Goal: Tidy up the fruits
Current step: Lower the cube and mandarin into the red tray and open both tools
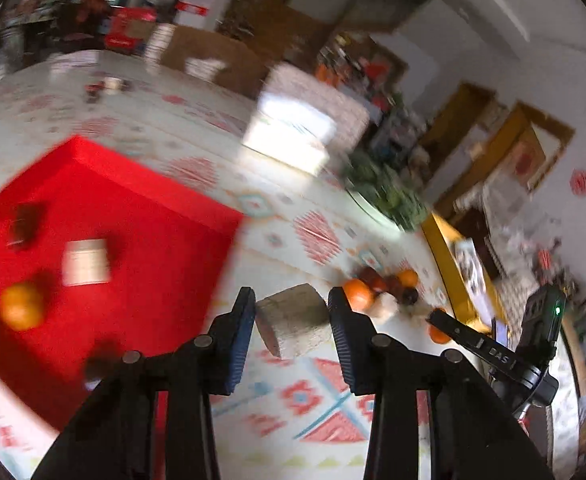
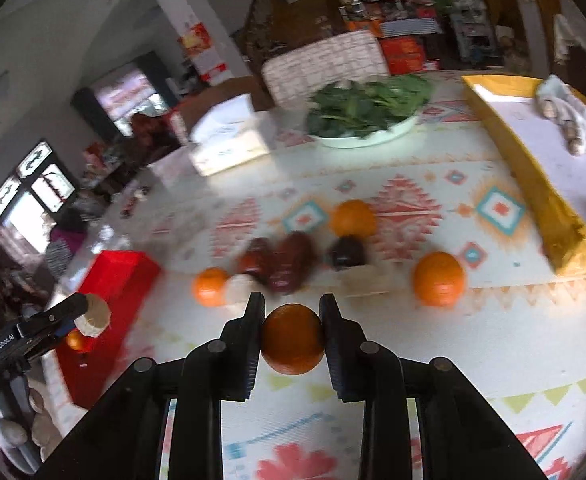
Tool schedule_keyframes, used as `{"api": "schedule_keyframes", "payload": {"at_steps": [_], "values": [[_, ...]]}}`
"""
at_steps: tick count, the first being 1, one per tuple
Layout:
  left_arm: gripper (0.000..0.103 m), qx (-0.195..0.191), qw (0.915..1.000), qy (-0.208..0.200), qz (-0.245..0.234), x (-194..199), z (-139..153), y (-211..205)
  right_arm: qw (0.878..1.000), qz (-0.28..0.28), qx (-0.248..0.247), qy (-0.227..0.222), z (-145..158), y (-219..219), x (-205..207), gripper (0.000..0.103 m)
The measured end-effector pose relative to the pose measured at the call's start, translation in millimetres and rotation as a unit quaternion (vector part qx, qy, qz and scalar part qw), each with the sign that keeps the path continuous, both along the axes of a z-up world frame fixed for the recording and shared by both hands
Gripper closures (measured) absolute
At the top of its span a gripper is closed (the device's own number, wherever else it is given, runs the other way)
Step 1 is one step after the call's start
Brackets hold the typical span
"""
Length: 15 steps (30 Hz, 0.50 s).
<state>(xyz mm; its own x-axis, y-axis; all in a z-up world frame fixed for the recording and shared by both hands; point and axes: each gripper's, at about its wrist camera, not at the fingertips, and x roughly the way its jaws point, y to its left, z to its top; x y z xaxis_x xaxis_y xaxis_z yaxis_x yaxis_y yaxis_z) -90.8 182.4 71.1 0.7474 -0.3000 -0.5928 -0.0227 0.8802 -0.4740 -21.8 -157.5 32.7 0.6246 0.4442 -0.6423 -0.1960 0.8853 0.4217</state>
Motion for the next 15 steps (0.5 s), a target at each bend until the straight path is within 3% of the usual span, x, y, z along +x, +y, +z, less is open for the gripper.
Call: {"api": "schedule_keyframes", "payload": {"at_steps": [4,9,15], "values": [[0.066,-0.010,0.9978,0.004,0.066,-29,-3,60,0.999,0.039,0.016,-0.003,15,33,-9,0.072],[0.066,0.008,0.9874,0.013,0.158,-53,-12,123,0.995,0.104,0.009,-0.009,31,103,-14,0.072],[0.066,0.001,0.9851,0.029,0.169,-59,-29,148,0.983,0.184,-0.014,-0.010,34,199,-17,0.072]]}}
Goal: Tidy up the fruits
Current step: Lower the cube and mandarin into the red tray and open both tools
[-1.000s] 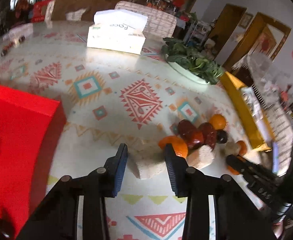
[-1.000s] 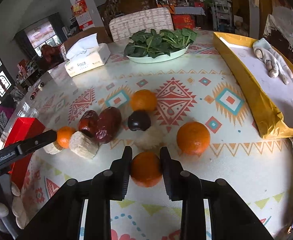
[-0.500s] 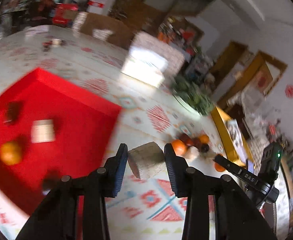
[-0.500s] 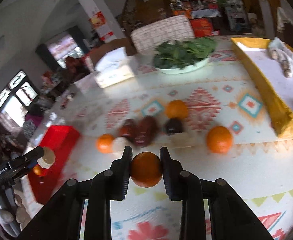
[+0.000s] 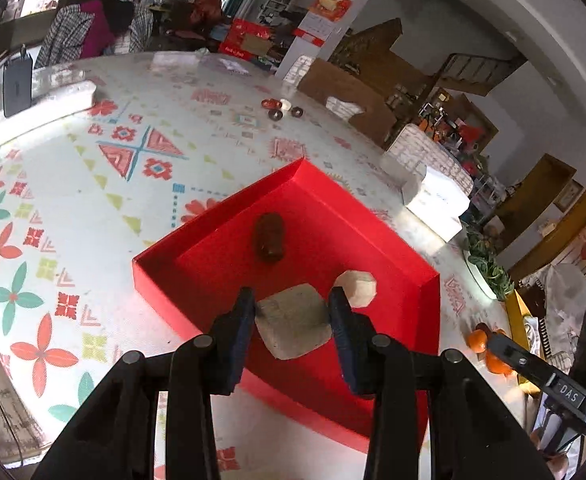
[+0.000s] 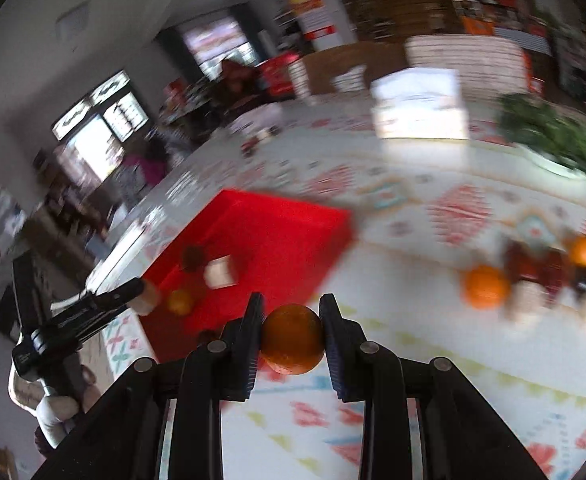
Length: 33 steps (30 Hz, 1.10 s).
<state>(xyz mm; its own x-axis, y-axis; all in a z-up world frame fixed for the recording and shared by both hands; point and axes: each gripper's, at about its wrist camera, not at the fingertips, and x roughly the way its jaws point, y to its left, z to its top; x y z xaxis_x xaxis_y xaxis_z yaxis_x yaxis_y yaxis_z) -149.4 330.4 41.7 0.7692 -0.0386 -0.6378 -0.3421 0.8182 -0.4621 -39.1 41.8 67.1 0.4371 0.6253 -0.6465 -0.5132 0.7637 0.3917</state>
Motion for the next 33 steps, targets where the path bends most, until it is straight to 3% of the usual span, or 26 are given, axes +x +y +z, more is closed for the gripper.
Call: {"api": "schedule_keyframes", "payload": {"at_steps": [5,14,18,25,28,33], "values": [[0.066,0.002,1.0000,0.007,0.002,11,-7,12,0.998,0.042,-0.041,-0.001,-14,67,-4,0.072],[0.066,0.007,0.9998,0.015,0.009,21,-17,25,0.993,0.057,-0.101,-0.006,-42,116,1,0.071],[0.063,-0.004,1.0000,0.001,0.007,16,-13,26,0.993,0.056,-0.105,-0.007,-47,120,4,0.071],[0.047,0.011,0.9994,-0.028,0.018,-4,13,13,0.995,0.052,-0.078,-0.022,-31,109,-1,0.071],[0.042,0.032,0.9985,-0.043,0.014,-12,28,-2,0.997,0.039,-0.057,-0.037,-17,90,-6,0.071],[0.020,0.095,0.9933,-0.066,-0.001,-22,58,-44,0.997,-0.003,-0.043,-0.068,8,44,-17,0.067]]}}
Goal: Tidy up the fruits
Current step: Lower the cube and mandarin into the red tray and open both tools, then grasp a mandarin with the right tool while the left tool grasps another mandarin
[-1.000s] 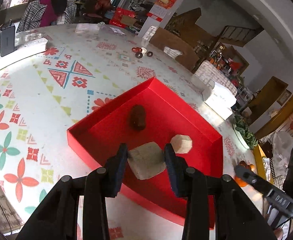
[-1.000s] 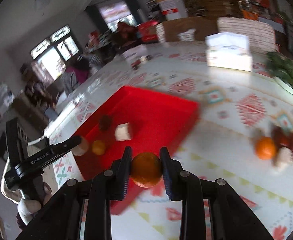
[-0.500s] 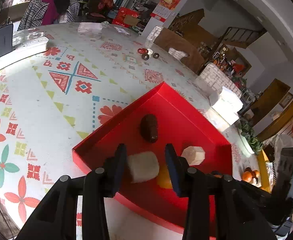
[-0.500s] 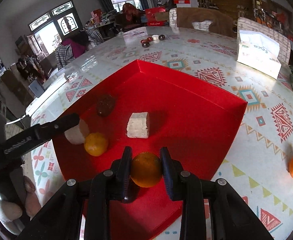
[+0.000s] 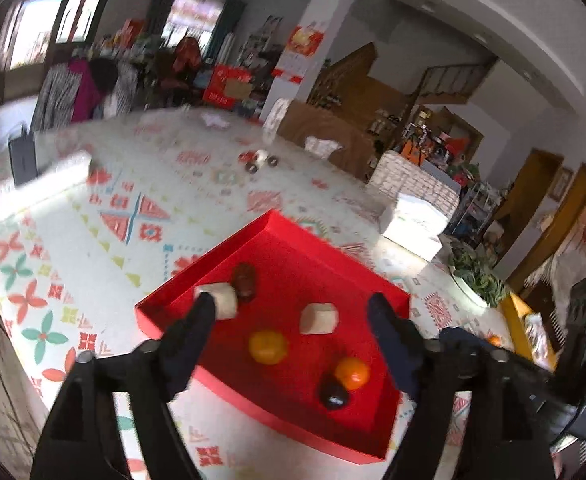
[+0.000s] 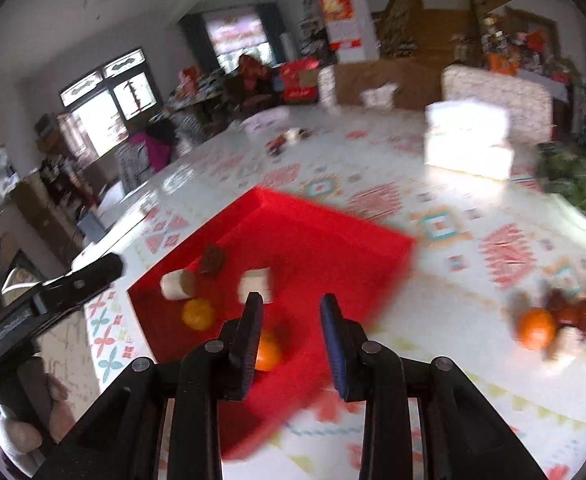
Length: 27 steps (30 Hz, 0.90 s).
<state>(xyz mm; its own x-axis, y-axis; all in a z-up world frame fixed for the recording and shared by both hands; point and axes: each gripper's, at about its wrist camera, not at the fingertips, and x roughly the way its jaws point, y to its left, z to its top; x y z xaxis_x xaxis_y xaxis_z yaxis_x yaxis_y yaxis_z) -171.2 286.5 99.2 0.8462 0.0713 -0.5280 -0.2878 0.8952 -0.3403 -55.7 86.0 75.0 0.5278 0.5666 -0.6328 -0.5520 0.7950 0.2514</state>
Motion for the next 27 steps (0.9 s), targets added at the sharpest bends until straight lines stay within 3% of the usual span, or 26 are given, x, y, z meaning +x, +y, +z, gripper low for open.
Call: {"api": "schedule_keyframes", "payload": {"at_steps": [3,8,15,18,27], "values": [[0.016,0.027,0.9991,-0.010,-0.032,-2,12,-30,0.999,-0.029,-0.004,-0.026,11,-36,-5,0.061],[0.016,0.015,0.9947,-0.014,-0.101,1,16,-67,0.994,-0.106,-0.002,-0.039,26,-132,-8,0.053],[0.016,0.001,0.9870,0.014,-0.160,21,1,-115,0.966,-0.255,0.038,-0.005,29,-283,6,0.052],[0.016,0.002,0.9847,0.026,-0.172,26,-4,-131,0.960,-0.278,0.027,0.021,12,-303,20,0.052],[0.016,-0.004,0.9821,0.048,-0.182,46,-11,-145,0.952,-0.295,-0.027,0.079,-46,-299,66,0.054]]}}
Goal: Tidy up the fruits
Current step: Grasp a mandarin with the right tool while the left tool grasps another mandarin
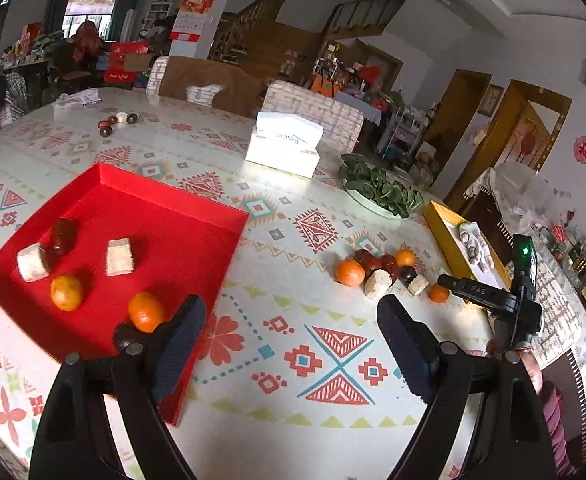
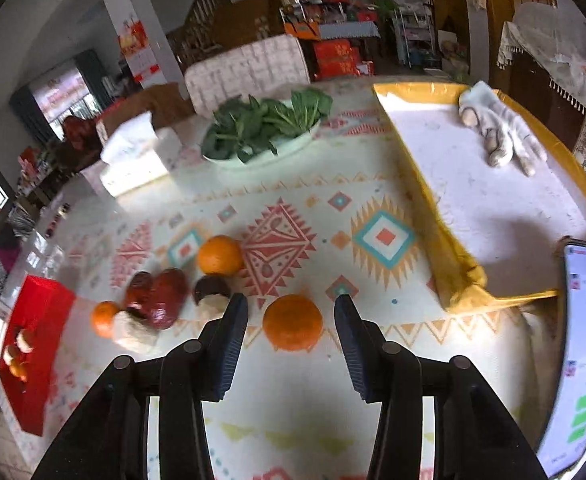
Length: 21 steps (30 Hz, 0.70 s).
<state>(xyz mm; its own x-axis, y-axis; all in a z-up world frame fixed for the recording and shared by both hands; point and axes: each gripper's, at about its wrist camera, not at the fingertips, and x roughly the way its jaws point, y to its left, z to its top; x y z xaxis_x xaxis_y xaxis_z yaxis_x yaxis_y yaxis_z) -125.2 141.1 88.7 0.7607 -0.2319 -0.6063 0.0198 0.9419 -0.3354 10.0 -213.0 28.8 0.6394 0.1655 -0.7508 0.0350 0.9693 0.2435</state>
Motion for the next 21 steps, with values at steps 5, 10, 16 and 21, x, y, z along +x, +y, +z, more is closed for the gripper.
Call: {"api": "schedule_keyframes", "payload": {"at_steps": [5,10,16,21], "values": [[0.016,-0.009,0.9993,0.024,-0.026,32,-9,-16,1.000,0.005,-0.012,0.010,-16,4,8,0.054],[0.016,-0.002,0.9976,0.044,-0.053,75,-22,-48,1.000,0.010,-0.016,0.014,-23,5,11,0.064],[0.042,-0.032,0.9928,0.088,-0.075,127,-47,-72,0.999,0.016,-0.026,0.012,-22,9,8,0.065],[0.052,-0.031,0.9898,0.116,-0.076,153,-70,-84,1.000,0.026,-0.007,0.014,-22,8,6,0.065]]}}
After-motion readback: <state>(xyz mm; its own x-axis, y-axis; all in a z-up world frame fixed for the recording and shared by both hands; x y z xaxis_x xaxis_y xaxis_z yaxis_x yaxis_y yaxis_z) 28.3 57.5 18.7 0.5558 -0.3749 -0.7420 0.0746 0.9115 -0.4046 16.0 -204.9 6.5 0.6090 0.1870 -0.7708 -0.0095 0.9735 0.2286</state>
